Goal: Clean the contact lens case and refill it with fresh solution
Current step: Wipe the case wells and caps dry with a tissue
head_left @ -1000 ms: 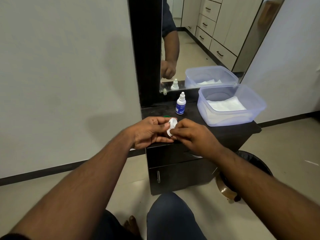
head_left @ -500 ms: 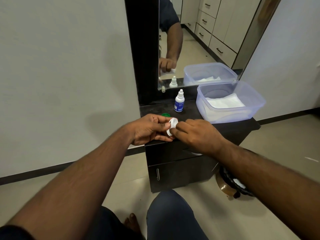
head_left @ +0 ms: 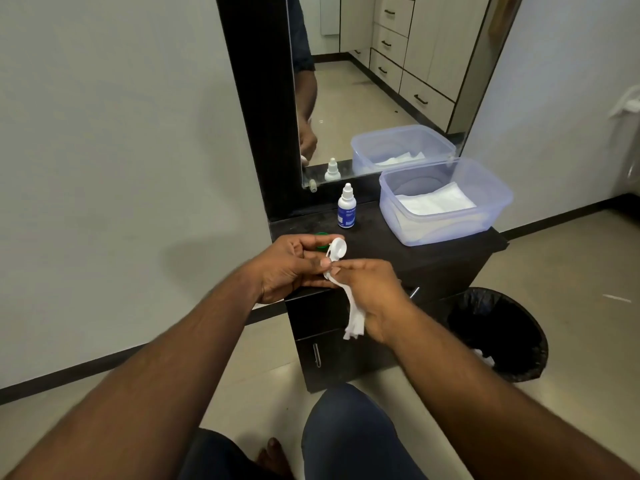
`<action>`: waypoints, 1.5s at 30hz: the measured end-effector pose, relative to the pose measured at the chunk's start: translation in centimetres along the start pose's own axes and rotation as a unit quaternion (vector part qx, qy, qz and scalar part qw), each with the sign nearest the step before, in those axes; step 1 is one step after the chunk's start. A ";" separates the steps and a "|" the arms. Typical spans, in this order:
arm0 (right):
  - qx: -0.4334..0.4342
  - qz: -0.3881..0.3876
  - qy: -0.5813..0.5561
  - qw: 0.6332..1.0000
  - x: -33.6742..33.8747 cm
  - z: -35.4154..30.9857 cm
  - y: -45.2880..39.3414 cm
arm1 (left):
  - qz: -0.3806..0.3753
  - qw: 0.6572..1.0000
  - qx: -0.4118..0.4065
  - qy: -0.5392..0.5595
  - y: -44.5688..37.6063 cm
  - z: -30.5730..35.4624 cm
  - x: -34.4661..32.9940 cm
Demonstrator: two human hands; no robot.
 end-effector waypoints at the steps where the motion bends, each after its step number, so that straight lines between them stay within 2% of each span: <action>1: -0.060 -0.010 -0.041 0.997 -0.3 0.7 0.3 | -0.006 1.000 0.005 0.002 -0.1 -0.1 -0.1; 4: -0.137 0.000 -0.143 0.980 -0.5 2.1 0.5 | -0.024 1.000 0.013 0.003 -0.6 -0.3 -0.4; 9: -0.114 0.050 -0.281 0.952 1.7 3.8 0.1 | -0.041 0.998 0.035 0.036 -0.8 -0.7 -0.2; 11: -0.053 0.070 -0.258 0.962 3.8 2.8 -0.5 | -0.048 0.997 0.047 0.038 -0.8 -0.9 -0.2; 12: 0.006 0.084 -0.217 0.973 5.0 1.5 -0.7 | -0.050 0.997 0.054 0.037 -0.8 -0.9 -0.3; 14: 0.172 0.116 -0.036 0.978 6.7 -2.4 -0.2 | -0.054 0.996 0.065 0.032 -0.7 -0.9 -0.4; 15: 0.264 0.131 0.078 0.952 6.8 -4.6 0.5 | -0.055 0.996 0.070 0.031 -0.7 -0.8 -0.5; 16: 0.360 0.129 0.174 0.908 6.2 -6.7 1.4 | -0.055 0.995 0.076 0.030 -0.6 -0.8 -0.5; 17: 0.456 0.104 0.252 0.847 5.0 -8.3 2.2 | -0.057 0.995 0.081 0.028 -0.5 -0.8 -0.5; 19: 0.600 0.014 0.402 0.691 1.5 -9.0 3.8 | -0.062 0.994 0.090 0.024 -0.5 -0.9 -0.6; 21: 0.660 -0.056 0.513 0.546 -1.0 -7.7 4.3 | -0.062 0.993 0.103 0.021 -0.5 -0.8 -0.6; 23: 0.696 -0.094 0.560 0.440 -2.3 -6.9 4.8 | -0.061 0.992 0.112 0.021 -0.5 -0.7 -0.7; 25: 0.726 -0.111 0.570 0.367 -3.1 -6.6 5.3 | -0.056 0.992 0.114 0.024 -0.5 -0.7 -0.5; 27: 0.745 -0.118 0.578 0.310 -3.6 -6.5 5.6 | -0.058 0.992 0.112 0.030 -0.6 -0.9 -0.4; 31: 0.754 -0.105 0.608 0.226 -4.0 -6.0 6.0 | -0.062 0.992 0.107 0.025 -0.8 -1.0 -0.2; 33: 0.737 -0.077 0.630 0.233 -4.0 -5.9 5.8 | -0.061 0.992 0.108 0.025 -0.8 -1.0 -0.2; 36: 0.691 -0.037 0.656 0.301 -4.0 -5.2 5.2 | -0.061 0.991 0.115 0.020 -0.8 -1.1 -0.2; 40: 0.650 -0.005 0.639 0.411 -3.7 -5.2 5.2 | -0.059 0.991 0.122 0.002 -0.8 -1.2 -0.2; 42: 0.613 0.021 0.630 0.476 -3.1 -5.4 4.7 | -0.051 0.992 0.116 0.001 -0.7 -1.1 -0.1; 43: 0.578 0.035 0.625 0.523 -2.7 -5.3 4.2 | -0.045 0.993 0.112 0.003 -0.7 -1.0 -0.1; 45: 0.482 0.044 0.583 0.653 -1.7 -5.0 3.0 | -0.033 0.994 0.099 -0.005 -0.6 -0.8 -0.1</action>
Point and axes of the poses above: each hand's wrist, its own y-axis away from the middle knuckle, its own x-axis out of the back of the hand, z = x × y, the point moved 10 cm from there along -y, towards the middle knuckle, and after that the axes turned 6 degrees about z, right-handed, at the moved point
